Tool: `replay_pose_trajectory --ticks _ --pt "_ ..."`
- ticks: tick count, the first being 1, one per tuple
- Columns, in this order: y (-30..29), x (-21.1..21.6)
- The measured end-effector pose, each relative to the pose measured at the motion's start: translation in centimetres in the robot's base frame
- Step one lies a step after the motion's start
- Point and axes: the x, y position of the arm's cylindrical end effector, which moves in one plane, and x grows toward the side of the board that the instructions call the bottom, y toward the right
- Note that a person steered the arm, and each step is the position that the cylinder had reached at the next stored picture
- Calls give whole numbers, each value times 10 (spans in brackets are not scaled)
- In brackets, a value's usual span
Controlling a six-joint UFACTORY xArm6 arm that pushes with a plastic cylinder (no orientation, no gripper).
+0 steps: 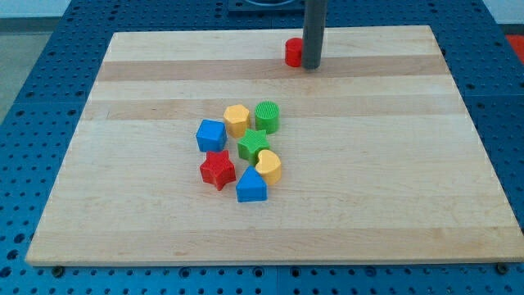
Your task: Move the red circle towards the top left corner
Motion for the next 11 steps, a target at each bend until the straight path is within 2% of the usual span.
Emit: replay_pose_trajectory --ticks 3,5,9,11 --pt "-8 -32" --pt "-46 -40" --pt "-47 -73" --pt "-91 -72"
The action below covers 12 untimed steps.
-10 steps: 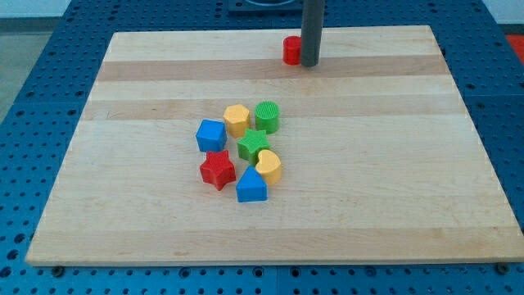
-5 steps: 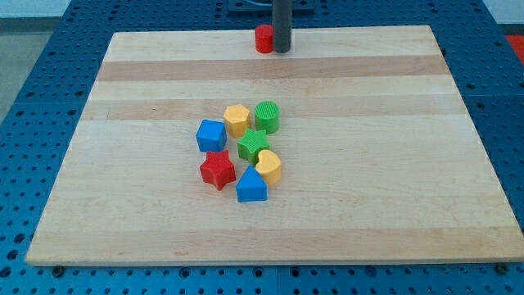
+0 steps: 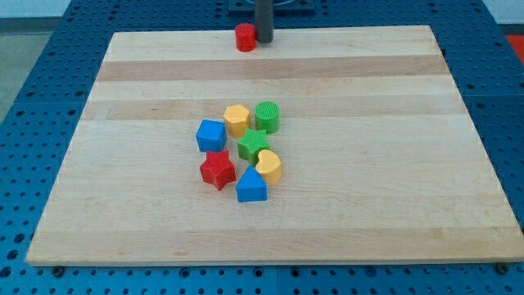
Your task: Move the red circle towards the top left corner
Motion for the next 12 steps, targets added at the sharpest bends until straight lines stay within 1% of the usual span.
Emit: replay_pose_trajectory --ticks 2,4,6,9,10,12 --pt "-57 11" --pt "-85 47" --pt "-109 36" --pt "-108 7" --pt "-110 4" --pt "-152 14"
